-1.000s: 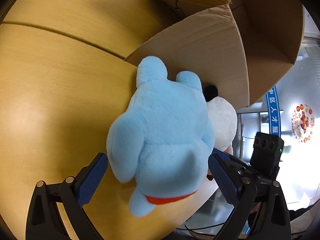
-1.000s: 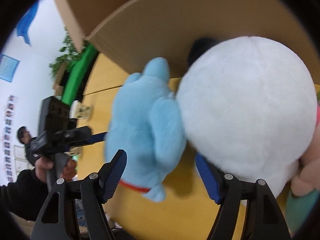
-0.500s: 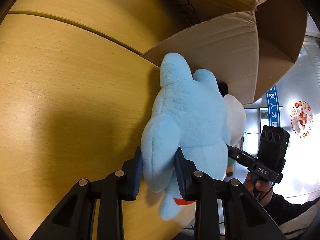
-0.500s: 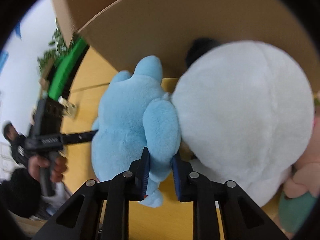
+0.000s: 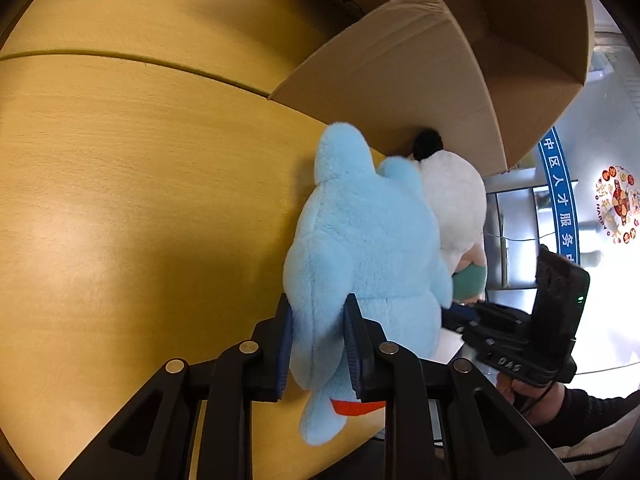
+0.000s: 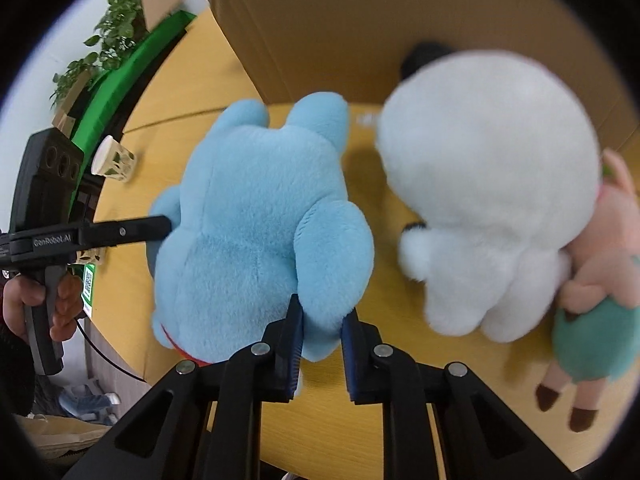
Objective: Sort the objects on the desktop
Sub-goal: 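Close the left tool on the light blue plush while the right tool grips it too, then lift the light blue plush with both tools and lower it into the box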
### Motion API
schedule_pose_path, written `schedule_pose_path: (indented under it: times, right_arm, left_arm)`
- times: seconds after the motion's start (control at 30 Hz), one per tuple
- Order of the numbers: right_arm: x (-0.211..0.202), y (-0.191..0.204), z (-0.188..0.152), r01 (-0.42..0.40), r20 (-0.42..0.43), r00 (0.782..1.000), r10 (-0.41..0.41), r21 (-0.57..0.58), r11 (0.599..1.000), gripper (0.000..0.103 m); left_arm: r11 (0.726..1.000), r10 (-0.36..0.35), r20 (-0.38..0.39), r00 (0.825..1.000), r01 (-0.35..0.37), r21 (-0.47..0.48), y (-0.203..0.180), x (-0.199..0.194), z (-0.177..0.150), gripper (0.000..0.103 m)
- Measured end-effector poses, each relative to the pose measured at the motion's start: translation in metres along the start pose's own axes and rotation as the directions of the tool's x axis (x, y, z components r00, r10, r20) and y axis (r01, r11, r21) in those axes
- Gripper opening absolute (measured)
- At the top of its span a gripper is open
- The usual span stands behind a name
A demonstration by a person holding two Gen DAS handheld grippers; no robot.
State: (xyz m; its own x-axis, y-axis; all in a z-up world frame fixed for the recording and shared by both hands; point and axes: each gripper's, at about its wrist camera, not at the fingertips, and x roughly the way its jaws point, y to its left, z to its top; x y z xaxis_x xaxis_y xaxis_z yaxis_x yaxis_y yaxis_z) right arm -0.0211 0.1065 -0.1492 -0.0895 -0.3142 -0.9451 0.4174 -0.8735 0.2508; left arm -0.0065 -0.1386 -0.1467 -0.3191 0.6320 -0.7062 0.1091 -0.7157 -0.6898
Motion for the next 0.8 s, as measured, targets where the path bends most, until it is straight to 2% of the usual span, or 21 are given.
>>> schedule_pose_path:
  times: [0.23,0.33,0.4,0.5,0.6,0.7,0.77,0.8]
  right_arm:
    - [-0.071,0.005,-0.005,0.02,0.139,0.99,-0.01,-0.069,0.997,0.015]
    - [-0.114,-0.003,-0.007,0.012,0.219,0.976,0.008,-0.087,0.996,0.015]
    - [-0.145,-0.013,-0.007,0.01,0.287,0.958,0.018,-0.096,0.995,0.015]
    - [-0.191,-0.027,0.0,0.023,0.393,0.919,0.024,-0.115,0.993,0.015]
    - [-0.24,-0.049,0.013,0.068,0.503,0.864,0.01,-0.136,0.988,0.015]
    - [-0.277,-0.071,0.029,0.124,0.588,0.809,-0.013,-0.149,0.981,0.015]
    - [-0.298,-0.083,0.045,0.197,0.642,0.765,-0.054,-0.153,0.968,0.015]
    - [-0.303,-0.088,0.053,0.228,0.657,0.75,-0.076,-0.15,0.962,0.015]
  left_arm:
    - [0.997,0.034,0.06,0.998,-0.038,0.067,-0.047,-0.033,-0.008,0.022]
    - [0.992,0.041,0.121,0.992,-0.054,0.113,-0.083,-0.056,-0.009,0.022]
    - [0.986,0.039,0.172,0.984,-0.066,0.153,-0.118,-0.073,-0.009,0.022]
    - [0.972,0.032,0.242,0.97,-0.087,0.219,-0.175,-0.09,-0.007,0.022]
    - [0.952,0.022,0.3,0.954,-0.112,0.286,-0.224,-0.1,0.006,0.022]
    - [0.936,0.026,0.333,0.943,-0.14,0.323,-0.261,-0.092,0.038,0.022]
    - [0.925,0.03,0.352,0.935,-0.159,0.345,-0.285,-0.086,0.061,0.022]
    - [0.919,0.031,0.362,0.932,-0.169,0.356,-0.297,-0.083,0.073,0.022]
